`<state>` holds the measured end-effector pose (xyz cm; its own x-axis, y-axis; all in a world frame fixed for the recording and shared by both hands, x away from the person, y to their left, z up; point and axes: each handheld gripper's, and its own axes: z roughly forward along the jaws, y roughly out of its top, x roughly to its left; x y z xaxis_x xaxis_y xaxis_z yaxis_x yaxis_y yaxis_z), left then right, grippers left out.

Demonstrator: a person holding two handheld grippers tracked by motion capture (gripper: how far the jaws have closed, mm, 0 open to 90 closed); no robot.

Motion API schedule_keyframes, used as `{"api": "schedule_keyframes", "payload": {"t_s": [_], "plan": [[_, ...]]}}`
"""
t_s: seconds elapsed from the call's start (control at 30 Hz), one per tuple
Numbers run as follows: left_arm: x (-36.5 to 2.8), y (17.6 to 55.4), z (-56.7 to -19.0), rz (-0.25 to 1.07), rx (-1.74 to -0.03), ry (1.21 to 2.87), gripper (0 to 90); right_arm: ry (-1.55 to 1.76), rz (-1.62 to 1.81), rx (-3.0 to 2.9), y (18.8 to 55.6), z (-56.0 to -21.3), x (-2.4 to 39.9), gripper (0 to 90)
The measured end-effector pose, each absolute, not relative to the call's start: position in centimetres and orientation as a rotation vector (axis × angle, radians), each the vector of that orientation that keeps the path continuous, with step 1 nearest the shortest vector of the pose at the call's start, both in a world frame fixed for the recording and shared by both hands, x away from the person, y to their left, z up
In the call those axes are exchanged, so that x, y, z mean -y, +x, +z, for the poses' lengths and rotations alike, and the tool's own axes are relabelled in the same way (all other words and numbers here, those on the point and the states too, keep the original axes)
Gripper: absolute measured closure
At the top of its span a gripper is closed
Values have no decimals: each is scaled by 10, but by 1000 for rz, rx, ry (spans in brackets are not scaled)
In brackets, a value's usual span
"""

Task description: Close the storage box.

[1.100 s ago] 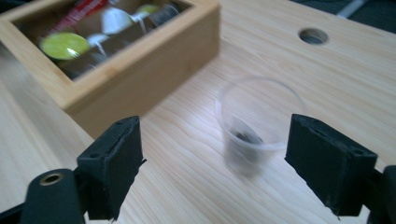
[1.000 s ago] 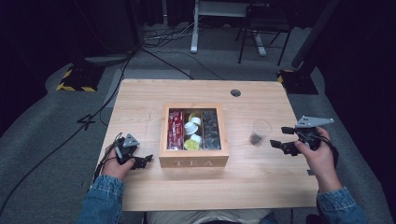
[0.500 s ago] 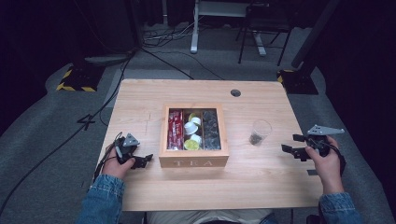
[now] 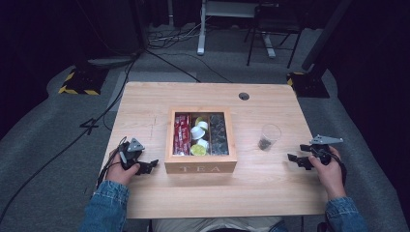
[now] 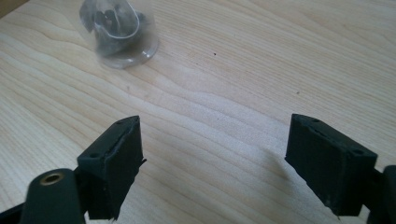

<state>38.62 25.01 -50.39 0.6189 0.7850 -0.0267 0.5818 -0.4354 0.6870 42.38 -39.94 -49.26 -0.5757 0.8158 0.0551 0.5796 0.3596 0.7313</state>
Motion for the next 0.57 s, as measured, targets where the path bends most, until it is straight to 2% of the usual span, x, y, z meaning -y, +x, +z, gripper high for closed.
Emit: {"api": "schedule_keyframes", "payload": {"t_s": [0.2,0.57], "plan": [[-250,386,-504,392,-1069,2172,143,1218,1015,-2309,425,-499,397,181],[-250,388,-504,398,-1058,2177,136,1242,980,-2255,420,-504,390,121]]}}
